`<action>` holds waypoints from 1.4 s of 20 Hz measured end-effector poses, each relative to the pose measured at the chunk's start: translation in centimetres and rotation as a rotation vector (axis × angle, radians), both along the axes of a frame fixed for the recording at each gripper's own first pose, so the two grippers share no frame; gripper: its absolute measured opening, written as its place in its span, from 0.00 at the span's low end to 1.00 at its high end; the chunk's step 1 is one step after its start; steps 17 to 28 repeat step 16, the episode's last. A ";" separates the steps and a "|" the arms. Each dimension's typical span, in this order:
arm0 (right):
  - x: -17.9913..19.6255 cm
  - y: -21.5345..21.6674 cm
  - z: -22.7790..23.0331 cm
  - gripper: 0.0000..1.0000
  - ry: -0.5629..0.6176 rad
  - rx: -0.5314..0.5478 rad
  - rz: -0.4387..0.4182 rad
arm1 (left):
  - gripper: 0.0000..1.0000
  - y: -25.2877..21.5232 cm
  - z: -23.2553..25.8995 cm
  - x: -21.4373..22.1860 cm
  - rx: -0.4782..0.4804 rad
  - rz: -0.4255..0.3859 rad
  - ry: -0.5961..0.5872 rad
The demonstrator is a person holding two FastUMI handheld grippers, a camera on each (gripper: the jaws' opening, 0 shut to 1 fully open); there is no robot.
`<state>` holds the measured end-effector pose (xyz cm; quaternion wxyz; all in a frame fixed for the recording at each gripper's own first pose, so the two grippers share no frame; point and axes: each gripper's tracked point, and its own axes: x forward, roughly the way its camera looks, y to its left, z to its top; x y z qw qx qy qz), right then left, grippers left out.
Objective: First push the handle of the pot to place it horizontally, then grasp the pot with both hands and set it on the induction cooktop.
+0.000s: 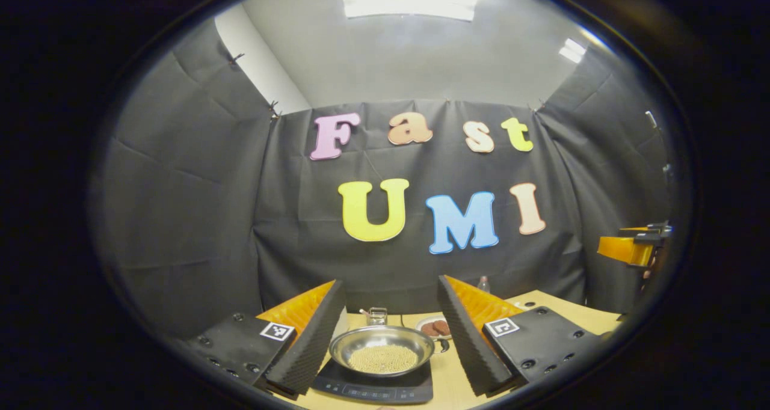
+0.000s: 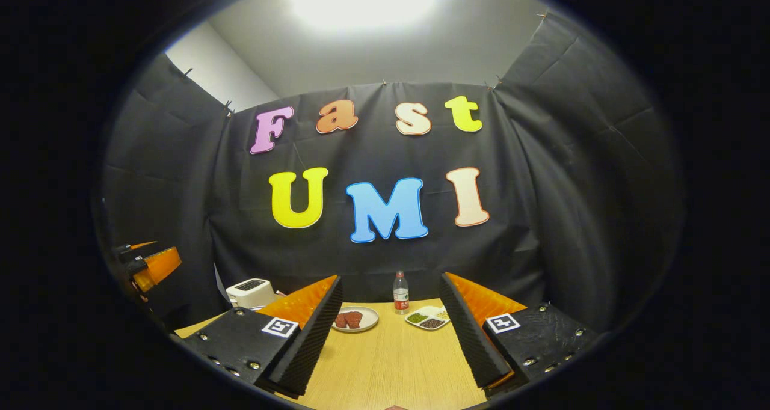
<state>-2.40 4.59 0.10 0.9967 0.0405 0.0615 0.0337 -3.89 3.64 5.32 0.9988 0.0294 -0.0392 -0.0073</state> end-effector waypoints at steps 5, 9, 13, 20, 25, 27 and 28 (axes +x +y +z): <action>0.2 -0.1 0.0 0.98 0.010 0.002 -0.002 | 0.97 -0.2 0.5 0.4 -0.014 -0.006 -0.021; 0.1 -0.5 -0.1 0.98 0.011 0.007 -0.011 | 0.99 0.0 0.2 0.5 -0.008 -0.002 -0.012; 0.1 -0.8 -0.1 0.98 0.016 0.019 -0.023 | 1.00 -0.1 -0.2 0.7 -0.008 -0.008 -0.002; 0.2 -0.9 0.0 0.98 0.009 0.021 -0.031 | 1.00 -0.4 0.1 0.8 0.001 -0.013 -0.008; 0.2 -0.9 0.0 0.98 0.009 0.021 -0.031 | 1.00 -0.4 0.1 0.8 0.001 -0.013 -0.008; 0.2 -0.9 0.0 0.98 0.009 0.021 -0.031 | 1.00 -0.4 0.1 0.8 0.001 -0.013 -0.008; 0.2 -0.9 0.0 0.98 0.009 0.021 -0.031 | 1.00 -0.4 0.1 0.8 0.001 -0.013 -0.008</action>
